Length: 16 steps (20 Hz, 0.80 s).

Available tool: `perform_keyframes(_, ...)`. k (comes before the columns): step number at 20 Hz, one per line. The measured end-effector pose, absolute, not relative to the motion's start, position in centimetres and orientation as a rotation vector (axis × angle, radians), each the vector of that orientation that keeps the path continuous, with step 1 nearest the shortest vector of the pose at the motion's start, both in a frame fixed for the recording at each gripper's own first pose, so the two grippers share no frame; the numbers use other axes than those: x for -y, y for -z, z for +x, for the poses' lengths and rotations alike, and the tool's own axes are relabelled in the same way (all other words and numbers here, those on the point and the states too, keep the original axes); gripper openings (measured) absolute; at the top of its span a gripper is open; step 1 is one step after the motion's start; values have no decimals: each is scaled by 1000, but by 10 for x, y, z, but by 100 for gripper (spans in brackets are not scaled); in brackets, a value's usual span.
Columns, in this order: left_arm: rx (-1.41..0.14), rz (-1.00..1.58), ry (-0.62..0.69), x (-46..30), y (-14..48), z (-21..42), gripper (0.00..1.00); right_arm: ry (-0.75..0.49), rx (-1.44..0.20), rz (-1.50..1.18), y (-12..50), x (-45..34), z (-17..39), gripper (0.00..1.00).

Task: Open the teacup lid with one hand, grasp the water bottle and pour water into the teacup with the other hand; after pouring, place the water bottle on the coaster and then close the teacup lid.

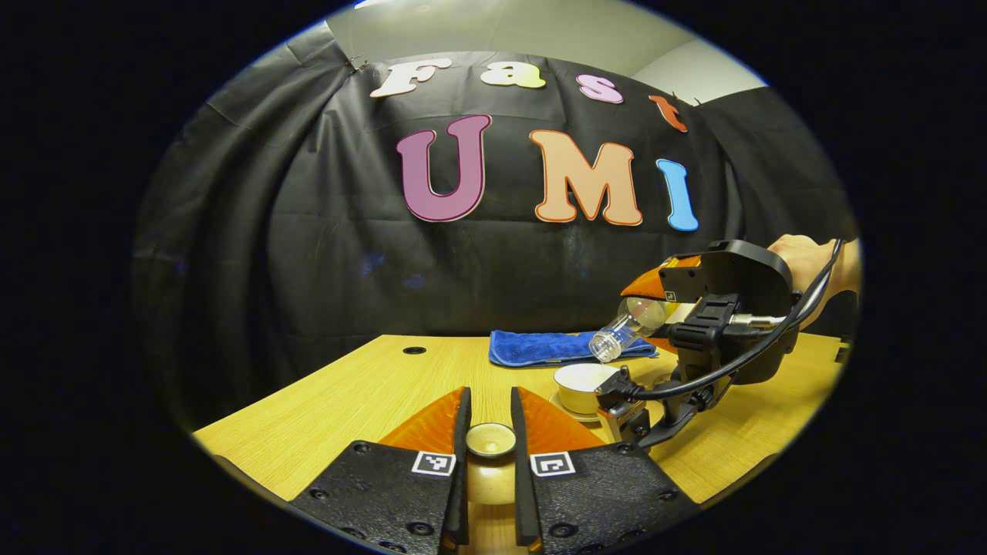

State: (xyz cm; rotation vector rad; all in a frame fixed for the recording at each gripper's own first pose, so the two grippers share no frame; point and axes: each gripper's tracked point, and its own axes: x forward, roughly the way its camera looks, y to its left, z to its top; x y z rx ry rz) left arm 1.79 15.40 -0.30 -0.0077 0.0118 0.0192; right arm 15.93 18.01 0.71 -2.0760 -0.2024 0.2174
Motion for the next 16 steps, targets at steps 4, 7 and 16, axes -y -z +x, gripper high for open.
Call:
perform_keyframes(4, -11, -7, -19, -154, 3, 18, 20, -274, 103, -1921, 7, -168, 163, 72)
perform_keyframes(7, -11, -8, -20, -155, 3, 17, 21, -335, -12, -1722, 19, -162, 159, 73)
perform_keyframes(16, -13, -7, -33, -156, 3, 18, 21, -374, -112, -572, -34, -142, 138, 67)
